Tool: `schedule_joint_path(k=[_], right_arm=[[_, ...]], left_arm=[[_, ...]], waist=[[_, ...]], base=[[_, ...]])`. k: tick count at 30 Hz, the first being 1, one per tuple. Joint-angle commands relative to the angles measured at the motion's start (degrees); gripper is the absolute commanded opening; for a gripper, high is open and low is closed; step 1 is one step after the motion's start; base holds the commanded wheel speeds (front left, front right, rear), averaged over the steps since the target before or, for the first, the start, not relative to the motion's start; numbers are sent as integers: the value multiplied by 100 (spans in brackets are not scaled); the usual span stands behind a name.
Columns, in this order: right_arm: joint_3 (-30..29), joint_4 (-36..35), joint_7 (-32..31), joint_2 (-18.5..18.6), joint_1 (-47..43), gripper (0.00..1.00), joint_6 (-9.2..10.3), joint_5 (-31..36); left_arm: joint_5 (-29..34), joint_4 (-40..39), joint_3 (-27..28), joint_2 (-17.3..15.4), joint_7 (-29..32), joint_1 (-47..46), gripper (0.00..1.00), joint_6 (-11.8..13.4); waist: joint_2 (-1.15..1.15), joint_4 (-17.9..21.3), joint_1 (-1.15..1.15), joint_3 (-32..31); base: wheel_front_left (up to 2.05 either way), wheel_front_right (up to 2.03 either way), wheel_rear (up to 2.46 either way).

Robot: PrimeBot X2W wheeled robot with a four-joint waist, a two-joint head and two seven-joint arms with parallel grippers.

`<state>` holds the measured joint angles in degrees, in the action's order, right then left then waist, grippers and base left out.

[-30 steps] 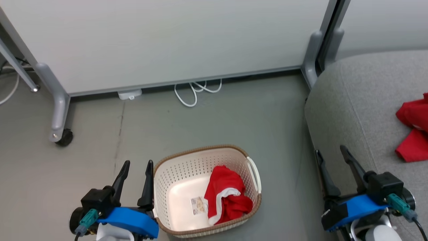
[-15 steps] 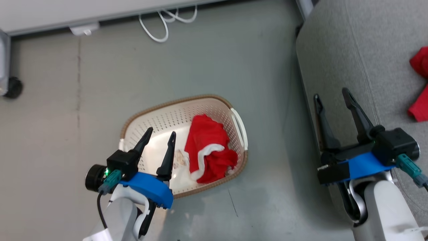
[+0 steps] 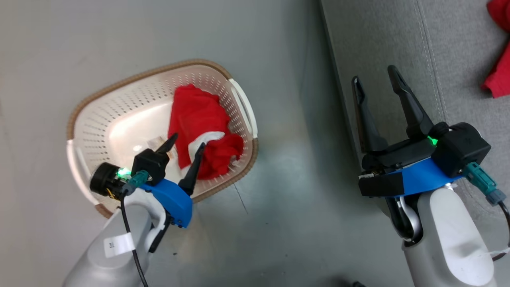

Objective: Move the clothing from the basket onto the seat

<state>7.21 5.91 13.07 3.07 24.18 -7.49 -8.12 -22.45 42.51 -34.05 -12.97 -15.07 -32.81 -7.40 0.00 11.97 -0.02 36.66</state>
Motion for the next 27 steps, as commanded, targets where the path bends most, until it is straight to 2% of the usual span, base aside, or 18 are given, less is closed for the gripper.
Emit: schedule_joint_path(k=[1,9,15,23,27], right_arm=[[74,25,62,-26,130,100,-1,-4],[338,131,192,-26,238,100,-1,-371],[584,82,217,-24,391,100,-1,-689],[699,-108,216,-26,309,100,-1,-900],[668,-159,217,-26,228,100,-1,-954]], left_arm=[[-70,133,-127,-138,-15,-253,100,-12],[-331,654,-703,-507,-16,-631,100,-12],[-534,1102,-806,-747,1,-831,100,-5],[-549,1673,-689,-897,85,-1173,100,341],[-579,1839,-678,-857,148,-1307,100,447]], waist=[[0,364,2,450],[0,785,2,900],[0,1110,2,1110],[0,1389,2,1397],[0,1398,2,1453]], base=[[0,0,0],[0,0,0],[0,0,0],[0,0,0],[0,0,0]])
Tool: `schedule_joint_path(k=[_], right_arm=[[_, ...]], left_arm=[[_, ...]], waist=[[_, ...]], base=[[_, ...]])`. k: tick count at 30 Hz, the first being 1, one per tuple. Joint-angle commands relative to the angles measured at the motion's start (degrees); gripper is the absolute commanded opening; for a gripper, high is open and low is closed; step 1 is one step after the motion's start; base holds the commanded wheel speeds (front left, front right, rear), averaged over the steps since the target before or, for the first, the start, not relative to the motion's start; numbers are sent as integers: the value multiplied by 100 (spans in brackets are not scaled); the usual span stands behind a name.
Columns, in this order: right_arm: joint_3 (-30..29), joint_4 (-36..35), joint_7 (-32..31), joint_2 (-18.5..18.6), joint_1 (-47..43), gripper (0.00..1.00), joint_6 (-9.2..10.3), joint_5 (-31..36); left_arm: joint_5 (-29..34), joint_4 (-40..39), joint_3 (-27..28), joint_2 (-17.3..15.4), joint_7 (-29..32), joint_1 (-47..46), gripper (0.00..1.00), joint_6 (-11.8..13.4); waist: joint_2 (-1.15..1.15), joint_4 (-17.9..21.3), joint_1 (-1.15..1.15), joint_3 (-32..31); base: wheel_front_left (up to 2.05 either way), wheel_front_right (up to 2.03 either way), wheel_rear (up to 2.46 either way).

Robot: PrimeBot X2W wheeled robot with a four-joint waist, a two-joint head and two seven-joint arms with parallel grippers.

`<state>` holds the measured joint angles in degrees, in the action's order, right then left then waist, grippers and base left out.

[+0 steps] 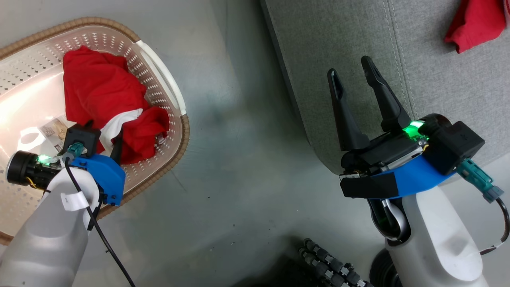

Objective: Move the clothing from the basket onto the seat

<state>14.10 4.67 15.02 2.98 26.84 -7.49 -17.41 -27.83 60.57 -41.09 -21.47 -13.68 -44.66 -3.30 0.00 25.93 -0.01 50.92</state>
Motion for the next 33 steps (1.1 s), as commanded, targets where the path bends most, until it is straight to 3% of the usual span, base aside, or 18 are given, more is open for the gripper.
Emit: schedule_joint_path(k=[1,7,12,13,14,15,33], right_arm=[[-38,-51,21,-17,-61,100,-1,-25],[-75,-114,21,-17,-143,100,-1,-39],[-82,-126,21,-16,-128,100,-1,-52],[-79,-124,21,-16,-127,100,-1,-49],[-75,-124,21,-16,-124,100,-1,-56],[-72,-123,21,-16,-120,100,-1,-55],[49,-6,21,-17,23,100,-1,-92]], left_arm=[[-34,72,30,3,24,-158,100,69],[-18,279,27,84,20,-328,100,286],[-52,357,20,110,-12,-388,100,285],[-54,376,15,122,-17,-406,78,278],[-56,392,9,131,-20,-423,31,271],[-59,406,2,138,-31,-432,0,262],[-185,551,58,152,-139,-399,0,178]], waist=[[0,-2,1,39],[0,-21,1,81],[0,-24,1,88],[0,-24,1,87],[0,-23,1,85],[0,-22,1,84],[0,44,1,-52]], base=[[0,0,0],[0,0,0],[0,0,0],[0,0,0],[0,0,0],[0,0,0],[0,0,0]])
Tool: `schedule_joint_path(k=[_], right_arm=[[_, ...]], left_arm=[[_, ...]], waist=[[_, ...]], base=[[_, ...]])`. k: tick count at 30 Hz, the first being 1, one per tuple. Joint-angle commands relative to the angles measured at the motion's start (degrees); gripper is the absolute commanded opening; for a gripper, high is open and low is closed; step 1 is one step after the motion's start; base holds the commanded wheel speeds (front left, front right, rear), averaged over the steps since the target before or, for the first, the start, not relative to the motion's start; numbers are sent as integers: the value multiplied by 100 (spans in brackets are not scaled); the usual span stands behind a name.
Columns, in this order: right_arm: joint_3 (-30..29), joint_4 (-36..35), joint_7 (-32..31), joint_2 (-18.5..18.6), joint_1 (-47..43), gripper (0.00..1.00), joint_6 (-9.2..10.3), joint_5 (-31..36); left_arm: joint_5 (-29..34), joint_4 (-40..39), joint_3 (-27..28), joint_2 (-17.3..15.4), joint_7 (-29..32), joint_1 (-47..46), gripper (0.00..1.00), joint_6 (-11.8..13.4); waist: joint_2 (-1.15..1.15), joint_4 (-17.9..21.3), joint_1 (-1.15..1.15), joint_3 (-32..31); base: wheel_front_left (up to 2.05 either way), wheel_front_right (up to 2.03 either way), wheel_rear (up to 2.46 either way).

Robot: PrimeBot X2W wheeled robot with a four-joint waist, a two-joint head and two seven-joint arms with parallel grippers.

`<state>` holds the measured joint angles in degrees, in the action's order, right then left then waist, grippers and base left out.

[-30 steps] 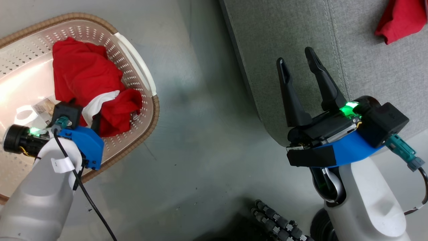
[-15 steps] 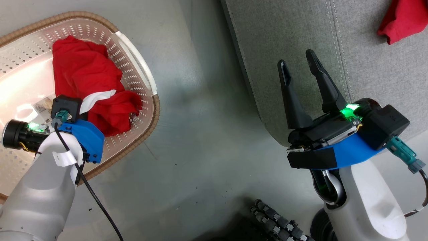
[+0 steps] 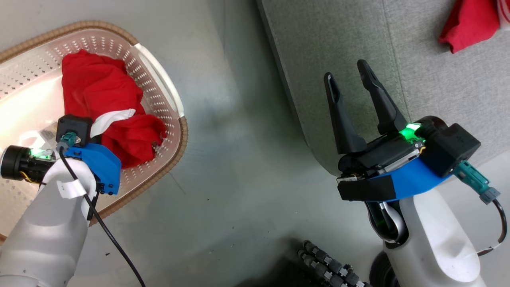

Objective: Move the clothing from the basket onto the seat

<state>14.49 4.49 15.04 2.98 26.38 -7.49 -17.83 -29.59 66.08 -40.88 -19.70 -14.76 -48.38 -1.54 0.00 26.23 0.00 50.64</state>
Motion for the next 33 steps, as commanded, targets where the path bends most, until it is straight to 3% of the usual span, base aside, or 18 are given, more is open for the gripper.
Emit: schedule_joint_path(k=[1,10,24,33], right_arm=[[38,38,20,-17,85,100,-1,-43],[40,271,19,-15,-22,100,-1,214],[-120,1174,-26,-10,-756,100,-1,940],[-133,1298,-330,-7,-1217,100,-1,1076]], left_arm=[[-34,-23,50,0,-39,23,0,10],[-77,-189,70,277,-49,348,0,-32],[149,-936,161,974,-51,1367,0,-190],[358,-1305,150,1416,-51,1770,0,-392]], waist=[[0,7,0,-104],[0,-283,0,-897],[0,-1094,0,-3156],[0,-1553,0,-4220]], base=[[0,0,0],[0,0,0],[0,0,0],[0,0,0]])
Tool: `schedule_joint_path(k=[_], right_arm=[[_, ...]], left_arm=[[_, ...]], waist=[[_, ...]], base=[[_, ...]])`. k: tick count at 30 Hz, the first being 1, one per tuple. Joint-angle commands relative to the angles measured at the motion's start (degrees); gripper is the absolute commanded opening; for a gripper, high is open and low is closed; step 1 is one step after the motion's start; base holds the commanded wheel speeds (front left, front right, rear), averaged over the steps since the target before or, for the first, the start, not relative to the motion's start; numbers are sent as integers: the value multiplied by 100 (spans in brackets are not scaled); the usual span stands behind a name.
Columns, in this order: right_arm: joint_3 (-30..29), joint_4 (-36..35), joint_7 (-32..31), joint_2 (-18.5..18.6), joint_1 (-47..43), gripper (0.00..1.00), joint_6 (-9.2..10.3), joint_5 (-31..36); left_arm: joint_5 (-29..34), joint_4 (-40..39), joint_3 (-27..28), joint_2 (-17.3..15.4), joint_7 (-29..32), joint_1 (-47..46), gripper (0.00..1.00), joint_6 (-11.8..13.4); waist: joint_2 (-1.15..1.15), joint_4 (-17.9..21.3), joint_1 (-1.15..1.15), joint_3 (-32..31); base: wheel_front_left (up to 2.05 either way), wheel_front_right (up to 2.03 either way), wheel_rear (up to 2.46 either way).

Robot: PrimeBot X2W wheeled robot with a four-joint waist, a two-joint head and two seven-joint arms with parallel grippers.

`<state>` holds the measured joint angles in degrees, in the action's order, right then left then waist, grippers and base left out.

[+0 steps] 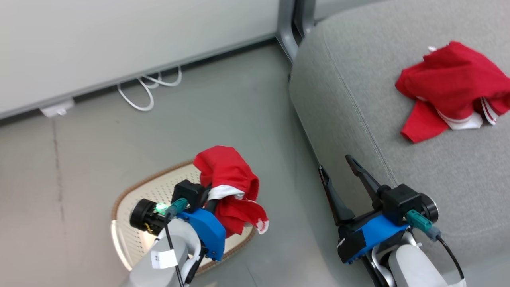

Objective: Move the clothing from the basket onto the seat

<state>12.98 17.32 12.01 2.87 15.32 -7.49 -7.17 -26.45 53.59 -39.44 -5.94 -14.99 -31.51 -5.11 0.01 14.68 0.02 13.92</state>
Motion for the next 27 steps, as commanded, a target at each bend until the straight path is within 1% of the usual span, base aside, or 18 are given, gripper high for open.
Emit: schedule_joint_path(k=[1,8,17,20,27], right_arm=[[28,22,-64,14,-158,100,-1,5],[22,-56,-242,26,-482,100,-1,-43],[19,-166,-380,29,-758,100,-1,-64],[17,-187,-403,28,-807,100,-1,-76],[141,-208,-450,19,-849,100,-1,-116]], left_arm=[[66,-97,-2,69,-28,102,0,-54],[185,-457,-96,219,-28,65,0,-185],[113,-807,-270,293,-29,-243,0,-237],[18,-866,-390,301,-29,-403,0,-233],[-413,-1042,-852,302,-29,-823,0,-238]], waist=[[-1,-444,-2,-634],[-1,-768,-2,-1088],[-1,-1086,-2,-1386],[-1,-1181,-2,-1439],[-1,-1312,-2,-1537]], base=[[0,0,0],[0,0,0],[0,0,0],[0,0,0],[0,0,0]])
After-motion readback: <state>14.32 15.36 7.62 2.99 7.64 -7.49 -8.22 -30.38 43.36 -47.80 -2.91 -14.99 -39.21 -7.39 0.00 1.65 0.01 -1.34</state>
